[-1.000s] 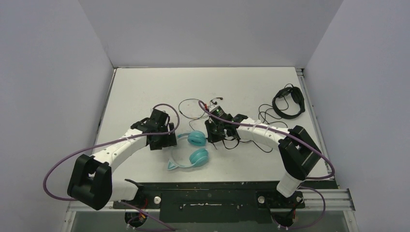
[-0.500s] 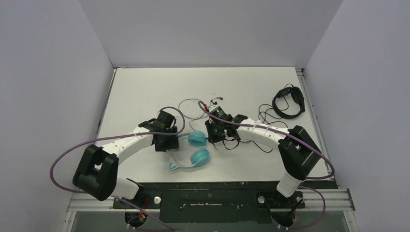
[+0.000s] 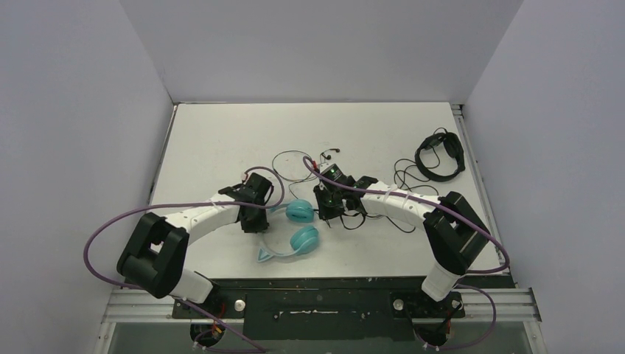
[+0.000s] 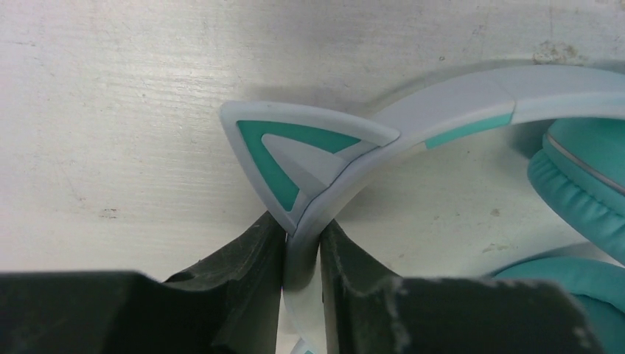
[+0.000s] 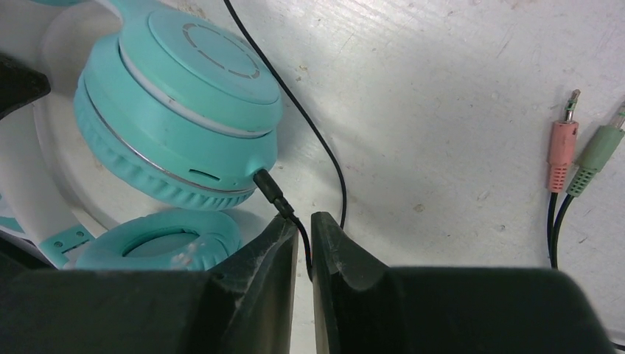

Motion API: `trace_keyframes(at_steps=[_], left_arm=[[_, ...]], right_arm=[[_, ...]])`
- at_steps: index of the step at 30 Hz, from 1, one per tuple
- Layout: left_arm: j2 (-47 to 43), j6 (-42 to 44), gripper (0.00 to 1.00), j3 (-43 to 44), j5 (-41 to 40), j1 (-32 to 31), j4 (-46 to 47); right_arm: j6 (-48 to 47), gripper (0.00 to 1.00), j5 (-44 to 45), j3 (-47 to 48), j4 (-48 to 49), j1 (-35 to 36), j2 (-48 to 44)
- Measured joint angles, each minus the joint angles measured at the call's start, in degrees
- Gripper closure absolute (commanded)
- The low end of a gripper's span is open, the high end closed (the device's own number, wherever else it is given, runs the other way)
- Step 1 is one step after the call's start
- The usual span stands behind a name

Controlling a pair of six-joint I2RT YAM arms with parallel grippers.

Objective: Wrap the headphones

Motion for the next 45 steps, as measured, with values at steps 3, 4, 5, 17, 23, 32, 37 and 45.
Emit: trace_keyframes(at_steps=[3,4,5,17,23,32,37,45], left_arm=[[0.5,0.0,0.97,0.0,-1.0,-0.2,-0.2],[0.7,0.0,1.0,0.1,-1.2,-0.3,-0.3],[0.8,-0.3,1.0,0.2,-1.4,-0.4,-0.4],[-2.9,-0.3,1.0,4.7,-7.4,-0.8,-7.1],[-7.5,-3.0,1.0,8.6,-14.3,-0.8,-14.9],[-15.0,-9.5,1.0,16.0,-19.8,0.5,-25.7],[-17.4,-8.9,1.0,25.8,-17.8,2.7,-31.0],[-17.3,-7.6,1.0,49.0,-10.4,8.0,-38.3]], right_arm=[[0.0,0.77,0.0,0.0,0.2,0.0,0.0],[0.0,0.75,0.0,0.0,0.2,0.0,-0.1],[0.0,0.72,0.1,-0.2,0.2,0.0,-0.2],[-1.1,0.46,1.7,-2.1,0.1,-1.8,-11.8],[-1.8,0.35,2.5,-2.0,0.1,-3.1,-17.2],[-4.3,0.17,2.5,4.4,0.0,-4.0,-20.9],[-6.3,0.12,0.9,6.7,1.4,-5.6,-21.4],[-8.4,0.0,0.1,-0.2,10.6,-9.8,-30.9]])
